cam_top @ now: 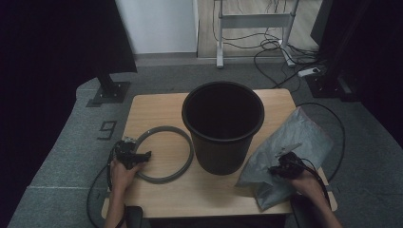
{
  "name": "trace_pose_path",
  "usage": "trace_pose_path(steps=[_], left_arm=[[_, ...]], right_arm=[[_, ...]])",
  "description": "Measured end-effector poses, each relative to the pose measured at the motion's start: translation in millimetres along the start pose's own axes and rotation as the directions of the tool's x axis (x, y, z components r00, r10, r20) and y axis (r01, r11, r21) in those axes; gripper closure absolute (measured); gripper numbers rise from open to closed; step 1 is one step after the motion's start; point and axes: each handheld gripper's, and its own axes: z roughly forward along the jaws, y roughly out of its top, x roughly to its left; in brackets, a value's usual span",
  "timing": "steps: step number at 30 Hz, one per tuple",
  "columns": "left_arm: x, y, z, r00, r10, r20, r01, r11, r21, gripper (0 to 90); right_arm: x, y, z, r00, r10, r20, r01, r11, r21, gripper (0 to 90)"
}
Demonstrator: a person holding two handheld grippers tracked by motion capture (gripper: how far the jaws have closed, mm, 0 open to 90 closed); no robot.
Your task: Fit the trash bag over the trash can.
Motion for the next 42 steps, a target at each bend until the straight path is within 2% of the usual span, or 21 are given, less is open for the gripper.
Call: trace_pose_path(steps=[4,14,21,28,42], left_arm=[[0.0,0.0,0.0,1.0000,0.000,0.000,0.000,1.0000,0.000,0.0],[0.0,-0.1,0.0,1.0000,0.004,0.001,-0.004,1.0000,0.000,0.0],[0.0,-0.1,0.0,1.0000,0.003,0.002,-0.003,1.0000,0.000,0.0],[0.0,-0.1,0.0,1.0000,0.004,0.002,-0.004,1.0000,0.000,0.0],[0.0,-0.1,0.0,1.0000,0.004,0.002,-0.004,1.0000,0.000,0.0]], right_arm=[[-3.2,7.0,-11.9,0.9999,0.006,-0.009,-0.006,1.000,-0.022,87.1],[-20.7,23.5,-42.3,0.9992,0.026,0.029,-0.025,0.999,-0.039,86.9],[-33.9,35.7,-52.3,0.9978,0.037,0.055,-0.036,0.999,-0.025,86.7],[-45.5,52.3,-62.8,0.9968,0.054,0.059,-0.053,0.998,-0.019,86.6],[-55.1,88.7,-92.0,0.9941,0.043,0.100,-0.040,0.999,-0.027,86.6]])
